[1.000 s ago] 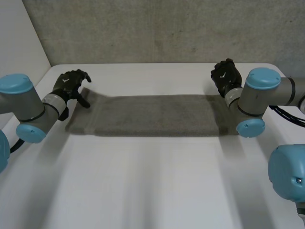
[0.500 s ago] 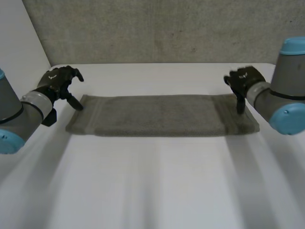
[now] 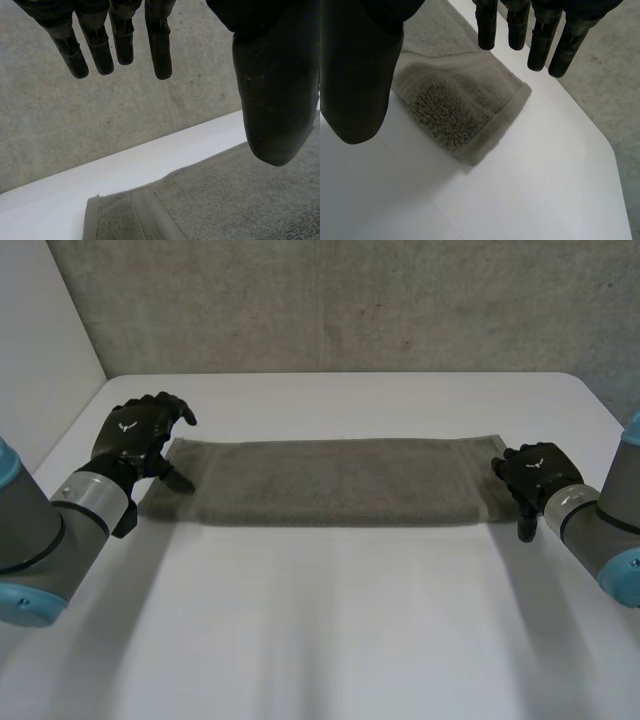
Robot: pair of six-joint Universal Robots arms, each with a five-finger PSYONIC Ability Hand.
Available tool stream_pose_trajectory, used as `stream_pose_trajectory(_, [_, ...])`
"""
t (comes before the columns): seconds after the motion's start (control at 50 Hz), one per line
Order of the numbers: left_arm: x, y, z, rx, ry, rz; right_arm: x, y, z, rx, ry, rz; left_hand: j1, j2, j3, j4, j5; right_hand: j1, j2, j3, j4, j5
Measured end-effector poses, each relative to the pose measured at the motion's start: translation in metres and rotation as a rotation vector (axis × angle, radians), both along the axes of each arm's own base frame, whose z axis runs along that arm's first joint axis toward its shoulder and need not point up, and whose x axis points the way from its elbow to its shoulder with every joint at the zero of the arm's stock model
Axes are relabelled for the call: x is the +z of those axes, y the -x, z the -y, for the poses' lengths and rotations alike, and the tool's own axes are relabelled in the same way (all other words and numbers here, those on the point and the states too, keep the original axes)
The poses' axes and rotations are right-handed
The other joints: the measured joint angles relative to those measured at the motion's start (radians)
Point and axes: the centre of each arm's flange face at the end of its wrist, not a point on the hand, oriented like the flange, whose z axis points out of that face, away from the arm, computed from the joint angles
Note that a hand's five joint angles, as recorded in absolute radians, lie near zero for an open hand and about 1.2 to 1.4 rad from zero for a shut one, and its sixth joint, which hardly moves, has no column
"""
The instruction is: Fold the towel.
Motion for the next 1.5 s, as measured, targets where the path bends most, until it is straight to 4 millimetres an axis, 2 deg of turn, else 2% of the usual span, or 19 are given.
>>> stream_pose_trajectory(0.26, [-0.008,-0.012,0.005,0.035,0.067,-0.011,-0.015,0.013,0.019,-0.039,0.065,0.013,0.0,0.0,0.0,0.0,0.0,0.218,0.216,0.218,0.207,0.239])
stream_pose_trajectory(0.54, [-0.008,-0.007,0.003,0.019,0.07,-0.012,-0.031,0.01,0.026,0.005,0.044,0.029,0.0,0.0,0.0,0.0,0.0,0.396,0.397,0.399,0.387,0.413])
stream_pose_trajectory(0.6, [-0.008,-0.007,0.003,0.019,0.072,-0.012,-0.034,0.008,0.026,0.011,0.038,0.032,0.0,0.0,0.0,0.0,0.0,0.587,0.59,0.586,0.576,0.585])
stream_pose_trajectory(0.64, [-0.008,-0.007,0.003,0.02,0.072,-0.013,-0.035,0.008,0.027,0.013,0.037,0.034,0.0,0.0,0.0,0.0,0.0,0.837,0.839,0.827,0.804,0.83])
stream_pose_trajectory(0.66, [-0.009,-0.007,0.004,0.021,0.072,-0.013,-0.034,0.008,0.027,0.013,0.037,0.035,0.0,0.0,0.0,0.0,0.0,1.02,1.027,1.001,1.003,1.033])
stream_pose_trajectory(0.68, [-0.009,-0.007,0.004,0.021,0.072,-0.013,-0.034,0.008,0.028,0.013,0.038,0.035,0.0,0.0,0.0,0.0,0.0,1.057,1.057,1.049,1.058,1.081])
stream_pose_trajectory(0.94, [-0.009,-0.008,0.005,0.023,0.081,-0.014,-0.032,0.015,0.034,-0.006,0.051,0.032,0.0,0.0,0.0,0.0,0.0,1.06,1.058,1.054,1.074,1.089])
stream_pose_trajectory(1.1, [-0.009,-0.009,0.006,0.028,0.084,-0.014,-0.014,0.058,0.057,-0.11,0.097,0.024,0.0,0.0,0.0,0.0,0.0,1.06,1.058,1.054,1.074,1.089])
stream_pose_trajectory(1.2, [-0.009,-0.01,0.007,0.032,0.084,-0.014,0.001,0.114,0.077,-0.236,0.144,-0.003,0.0,0.0,0.0,0.0,0.0,1.06,1.058,1.074,1.074,1.089])
stream_pose_trajectory(1.3, [-0.009,-0.011,0.007,0.034,0.084,-0.014,0.013,0.15,0.086,-0.311,0.178,-0.039,0.0,0.0,0.0,0.0,0.0,1.064,1.058,1.074,1.074,1.089])
stream_pose_trajectory(1.36, [-0.009,-0.011,0.006,0.034,0.085,-0.014,0.023,0.156,0.087,-0.321,0.195,-0.052,0.0,0.0,0.0,0.0,0.0,1.064,1.058,1.074,1.074,1.089])
stream_pose_trajectory(1.4, [-0.009,-0.011,0.005,0.033,0.086,-0.014,0.037,0.151,0.084,-0.309,0.219,-0.055,0.0,0.0,0.0,0.0,0.0,1.064,1.058,1.074,1.074,1.089])
stream_pose_trajectory(1.44, [-0.009,-0.01,0.004,0.031,0.089,-0.014,0.049,0.139,0.081,-0.285,0.24,-0.048,0.0,0.0,0.0,0.0,0.0,1.064,1.058,1.075,1.074,1.089])
stream_pose_trajectory(1.5, [-0.009,-0.009,0.002,0.028,0.093,-0.014,0.07,0.103,0.071,-0.21,0.282,-0.021,0.0,0.0,0.0,0.0,0.0,1.064,1.058,1.085,1.074,1.089])
